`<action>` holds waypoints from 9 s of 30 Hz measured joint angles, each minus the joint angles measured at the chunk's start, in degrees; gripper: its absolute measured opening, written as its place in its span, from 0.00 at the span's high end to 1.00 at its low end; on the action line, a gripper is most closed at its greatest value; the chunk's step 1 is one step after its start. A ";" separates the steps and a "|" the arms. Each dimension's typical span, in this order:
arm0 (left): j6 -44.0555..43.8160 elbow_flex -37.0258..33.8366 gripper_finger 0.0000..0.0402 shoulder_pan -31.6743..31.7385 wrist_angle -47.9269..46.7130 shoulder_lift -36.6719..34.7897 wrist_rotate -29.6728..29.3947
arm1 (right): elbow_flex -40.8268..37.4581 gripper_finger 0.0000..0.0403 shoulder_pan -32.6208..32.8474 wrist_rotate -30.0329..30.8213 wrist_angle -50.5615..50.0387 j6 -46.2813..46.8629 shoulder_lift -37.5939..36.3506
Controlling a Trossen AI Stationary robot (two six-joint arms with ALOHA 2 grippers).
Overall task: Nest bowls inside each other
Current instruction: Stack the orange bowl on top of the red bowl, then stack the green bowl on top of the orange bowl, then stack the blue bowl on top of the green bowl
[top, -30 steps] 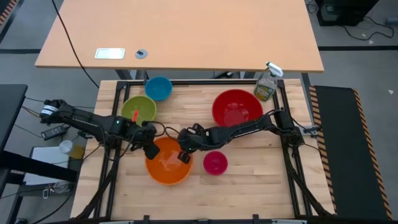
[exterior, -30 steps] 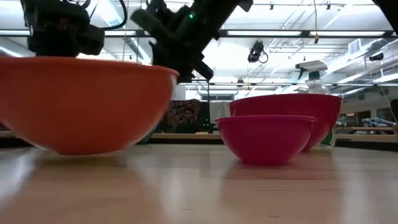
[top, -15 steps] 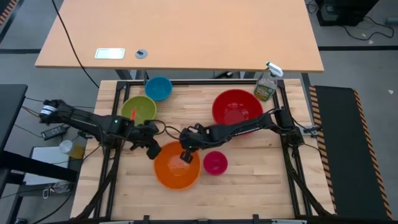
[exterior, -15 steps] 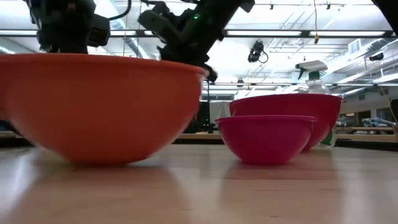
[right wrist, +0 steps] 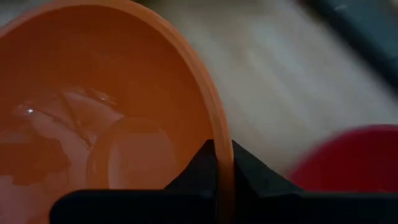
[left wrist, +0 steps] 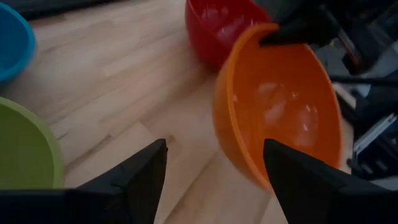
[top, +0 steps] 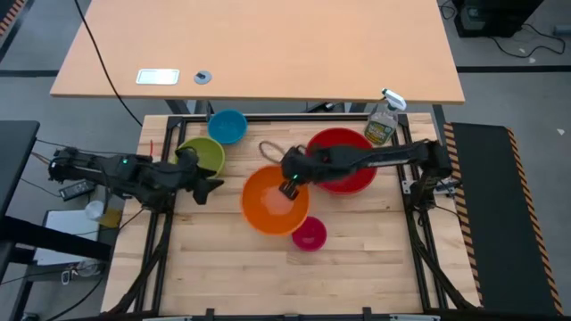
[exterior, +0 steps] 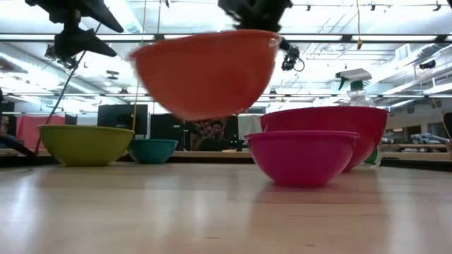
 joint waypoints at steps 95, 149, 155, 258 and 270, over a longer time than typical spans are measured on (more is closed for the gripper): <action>32.94 3.84 0.97 20.75 -21.73 40.29 16.46 | -34.91 0.47 -17.87 5.20 7.60 -5.15 -43.19; 104.71 79.60 0.92 14.67 -6.95 96.00 10.64 | -32.89 0.47 -12.86 1.64 -10.23 19.88 -59.11; 104.45 79.60 0.75 14.67 -6.62 96.00 10.31 | -32.89 0.47 -12.87 2.21 -8.87 19.77 -59.08; 29.22 13.60 0.71 60.96 1.48 34.83 20.73 | -32.87 0.47 -6.14 3.08 6.59 13.55 -41.86; 26.93 13.60 0.34 71.79 -0.46 41.52 24.41 | -32.88 0.47 -5.96 -0.03 10.78 10.67 -37.75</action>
